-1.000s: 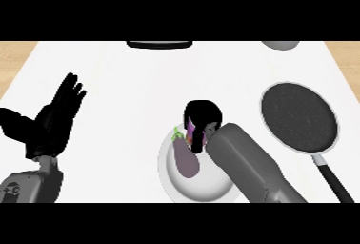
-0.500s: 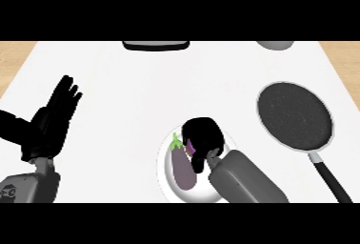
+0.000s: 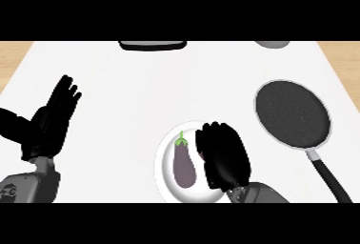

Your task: Pick the can from the plate and place it in the pan

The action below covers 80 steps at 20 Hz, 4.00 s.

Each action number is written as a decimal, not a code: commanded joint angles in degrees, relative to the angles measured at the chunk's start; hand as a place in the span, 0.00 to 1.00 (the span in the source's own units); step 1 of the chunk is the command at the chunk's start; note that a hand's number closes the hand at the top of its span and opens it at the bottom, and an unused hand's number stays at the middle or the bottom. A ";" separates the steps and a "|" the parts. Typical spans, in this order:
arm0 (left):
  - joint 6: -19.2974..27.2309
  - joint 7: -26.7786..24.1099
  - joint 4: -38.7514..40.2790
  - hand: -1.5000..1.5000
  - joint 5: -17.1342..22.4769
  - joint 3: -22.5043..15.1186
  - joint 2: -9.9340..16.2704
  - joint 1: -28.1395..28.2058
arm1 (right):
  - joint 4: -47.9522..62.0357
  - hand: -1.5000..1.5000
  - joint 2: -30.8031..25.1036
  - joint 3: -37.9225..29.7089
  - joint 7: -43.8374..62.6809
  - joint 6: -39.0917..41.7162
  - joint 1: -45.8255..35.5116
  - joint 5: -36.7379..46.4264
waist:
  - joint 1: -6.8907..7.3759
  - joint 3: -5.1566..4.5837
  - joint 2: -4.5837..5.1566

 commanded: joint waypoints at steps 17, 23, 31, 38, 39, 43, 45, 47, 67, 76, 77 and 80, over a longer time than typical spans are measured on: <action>-4.24 -0.98 0.28 0.50 1.89 3.01 1.56 -0.08 | -27.28 1.00 -7.53 -23.55 0.30 8.83 1.50 3.58 | 1.36 0.06 0.74; -2.65 0.74 -1.44 0.50 0.15 0.88 -0.37 -0.06 | -13.81 1.00 -11.35 -39.20 -13.06 -0.51 0.92 -4.02 | 1.71 0.09 0.86; -3.04 -2.92 1.34 0.50 -1.36 0.42 -1.63 0.14 | 5.68 1.00 -16.05 -50.75 -33.44 -10.67 2.65 -11.03 | 1.62 0.08 0.91; -3.34 -0.55 -2.63 0.50 -0.36 0.92 -1.53 1.80 | 28.06 1.00 -15.21 -51.66 -49.40 -17.14 -3.81 -13.54 | 2.25 0.09 0.90; -2.09 -1.85 0.41 0.50 -1.99 -0.01 -2.75 0.08 | 33.49 1.00 -13.54 -51.73 -51.81 -21.12 -5.56 -12.85 | 2.40 0.11 1.07; -3.16 2.04 -0.92 0.50 0.17 2.13 -0.89 -2.08 | 44.58 1.00 -12.18 -50.51 -55.16 -26.79 -8.39 -8.54 | 2.49 0.11 1.02; -2.53 -1.22 -2.66 0.50 -2.53 -0.69 -2.74 2.63 | 50.39 1.00 -16.33 -51.82 -54.79 -25.03 -10.14 -7.06 | 2.95 0.12 1.09; -3.98 -2.21 4.15 0.50 -0.88 1.54 -1.56 -3.04 | 54.86 1.00 -12.94 -55.80 -51.44 -25.19 -11.95 -11.58 | 2.66 0.13 1.49; -1.17 1.30 -1.36 0.50 -2.68 1.01 -2.49 -2.05 | 73.26 0.00 -25.15 -78.25 -74.84 -3.93 -14.55 -38.36 | 1.46 0.23 0.98; -1.55 -1.52 -0.05 0.50 -3.12 0.60 -3.84 -0.21 | 77.67 0.00 -35.35 -82.28 -85.97 21.00 -3.73 -45.92 | 1.58 0.19 0.94; -3.16 -2.44 0.92 0.50 -1.88 2.26 -2.41 0.98 | 77.27 0.00 -36.95 -82.95 -88.03 23.61 -0.98 -46.80 | 1.29 0.16 0.86; -2.72 -1.32 -0.62 0.50 -2.51 0.62 -3.53 0.73 | 77.56 0.00 -35.82 -81.92 -92.62 22.21 2.18 -46.63 | 1.67 0.20 0.86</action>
